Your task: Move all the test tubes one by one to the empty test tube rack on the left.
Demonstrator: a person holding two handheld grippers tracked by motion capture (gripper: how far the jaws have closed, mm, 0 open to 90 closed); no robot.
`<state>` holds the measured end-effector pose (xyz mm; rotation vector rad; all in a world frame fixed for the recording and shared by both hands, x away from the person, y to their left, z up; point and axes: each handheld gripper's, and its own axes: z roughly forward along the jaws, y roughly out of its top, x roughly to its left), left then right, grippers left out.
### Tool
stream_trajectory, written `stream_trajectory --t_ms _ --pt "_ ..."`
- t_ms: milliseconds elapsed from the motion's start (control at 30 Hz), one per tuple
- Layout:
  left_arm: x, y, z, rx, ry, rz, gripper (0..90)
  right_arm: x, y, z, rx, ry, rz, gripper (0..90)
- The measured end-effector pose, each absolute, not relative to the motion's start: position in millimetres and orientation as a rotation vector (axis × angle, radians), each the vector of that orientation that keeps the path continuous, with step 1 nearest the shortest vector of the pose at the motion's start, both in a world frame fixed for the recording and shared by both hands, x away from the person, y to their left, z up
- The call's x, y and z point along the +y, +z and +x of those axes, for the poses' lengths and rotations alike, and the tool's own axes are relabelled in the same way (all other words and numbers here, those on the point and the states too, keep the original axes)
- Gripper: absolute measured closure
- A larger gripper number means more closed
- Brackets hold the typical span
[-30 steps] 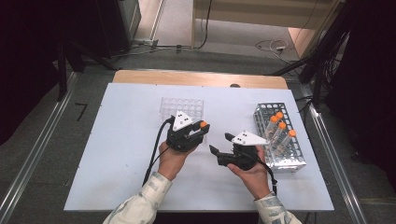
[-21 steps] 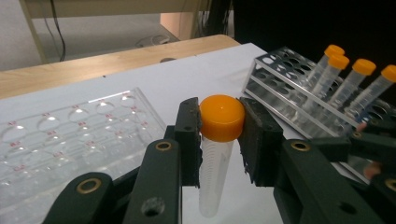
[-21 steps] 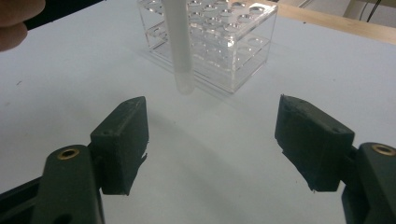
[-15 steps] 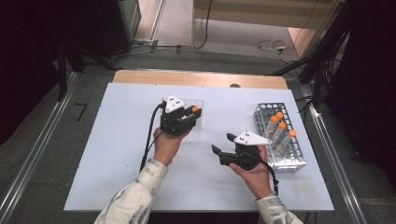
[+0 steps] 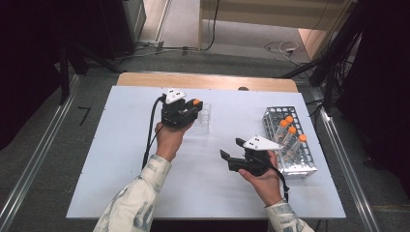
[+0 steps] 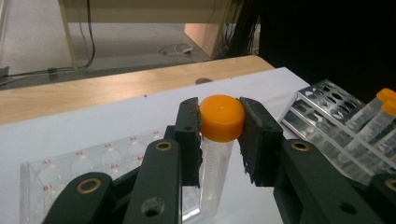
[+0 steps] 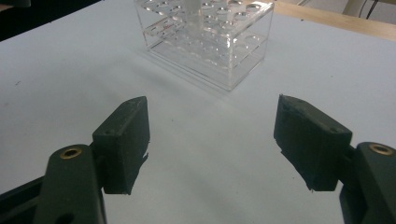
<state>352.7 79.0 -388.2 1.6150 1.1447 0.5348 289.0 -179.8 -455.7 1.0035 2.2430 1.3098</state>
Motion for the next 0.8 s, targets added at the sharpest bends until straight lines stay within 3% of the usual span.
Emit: stream_trajectory --t_ms 300,800 --pt "80.3 -377.0 368.3 1.162 0.585 1.610 70.0 -182.7 -455.2 289.9 2.239 1.317 1.007 25.7" --pt "76.0 -389.8 378.9 1.178 0.602 1.639 70.0 -184.7 -454.9 290.1 2.235 1.322 1.011 26.1"
